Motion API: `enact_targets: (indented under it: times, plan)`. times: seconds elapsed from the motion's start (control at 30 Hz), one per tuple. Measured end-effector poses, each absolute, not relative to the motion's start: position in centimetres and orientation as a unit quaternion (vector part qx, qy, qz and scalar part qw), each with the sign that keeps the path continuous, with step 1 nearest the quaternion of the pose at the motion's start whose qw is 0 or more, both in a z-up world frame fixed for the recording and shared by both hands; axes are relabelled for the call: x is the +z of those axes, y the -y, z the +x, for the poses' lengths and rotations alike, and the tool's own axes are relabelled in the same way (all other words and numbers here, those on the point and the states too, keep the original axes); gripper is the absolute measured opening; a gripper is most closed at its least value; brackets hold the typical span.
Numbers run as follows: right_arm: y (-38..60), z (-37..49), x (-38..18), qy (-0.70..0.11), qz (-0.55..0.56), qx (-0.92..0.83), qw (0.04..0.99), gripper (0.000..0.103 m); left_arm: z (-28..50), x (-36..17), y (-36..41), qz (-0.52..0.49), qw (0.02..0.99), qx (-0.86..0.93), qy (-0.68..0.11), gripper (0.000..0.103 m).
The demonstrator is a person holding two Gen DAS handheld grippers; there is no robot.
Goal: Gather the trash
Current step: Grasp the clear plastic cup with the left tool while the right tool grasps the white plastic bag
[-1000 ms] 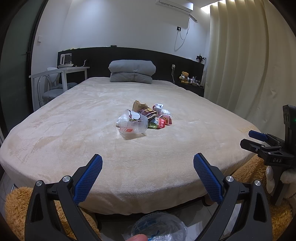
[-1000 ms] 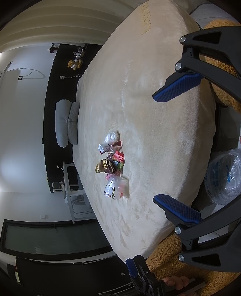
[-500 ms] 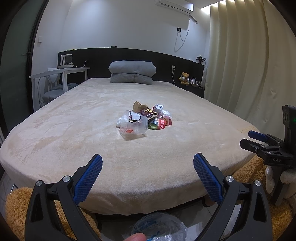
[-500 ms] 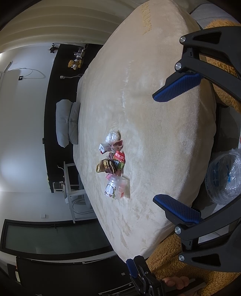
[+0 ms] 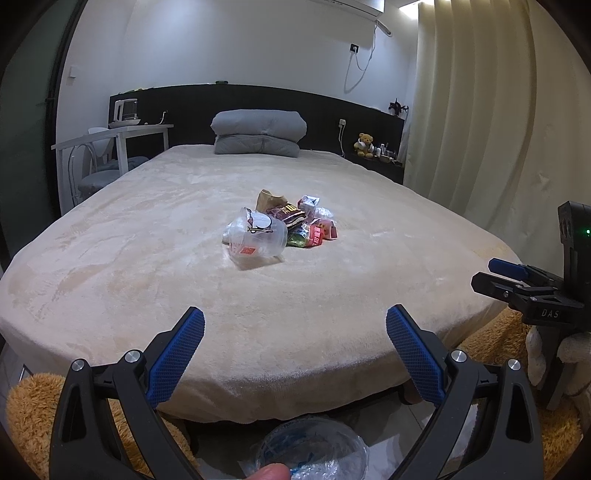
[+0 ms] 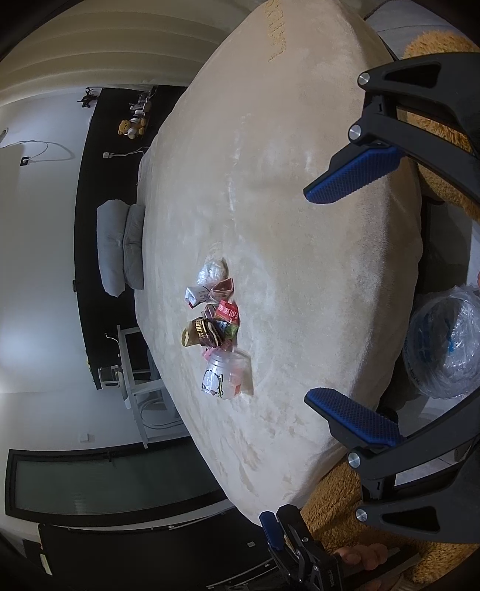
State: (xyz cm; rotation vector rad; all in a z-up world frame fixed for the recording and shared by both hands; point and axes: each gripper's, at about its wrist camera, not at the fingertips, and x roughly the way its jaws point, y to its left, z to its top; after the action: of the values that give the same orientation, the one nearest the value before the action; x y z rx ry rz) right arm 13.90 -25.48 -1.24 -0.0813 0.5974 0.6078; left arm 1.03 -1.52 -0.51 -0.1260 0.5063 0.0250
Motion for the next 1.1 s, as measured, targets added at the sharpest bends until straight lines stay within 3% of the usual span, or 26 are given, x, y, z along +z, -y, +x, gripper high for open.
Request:
enact_targets:
  times: [0.37, 1.1]
  plan:
    - [25.8, 18.1, 0.2, -0.318, 0.018, 0.319, 0.892, 0.099, 4.6, -1.1, 0.6, -0.075, 0.952, 0.04, -0.293, 0.097]
    - [19.0, 39.1, -1.3, -0.447, 0.052, 0.363, 0.816, 0.097, 21.3, -1.1, -1.2, -0.047, 0.918, 0.073, -0.386, 0.097]
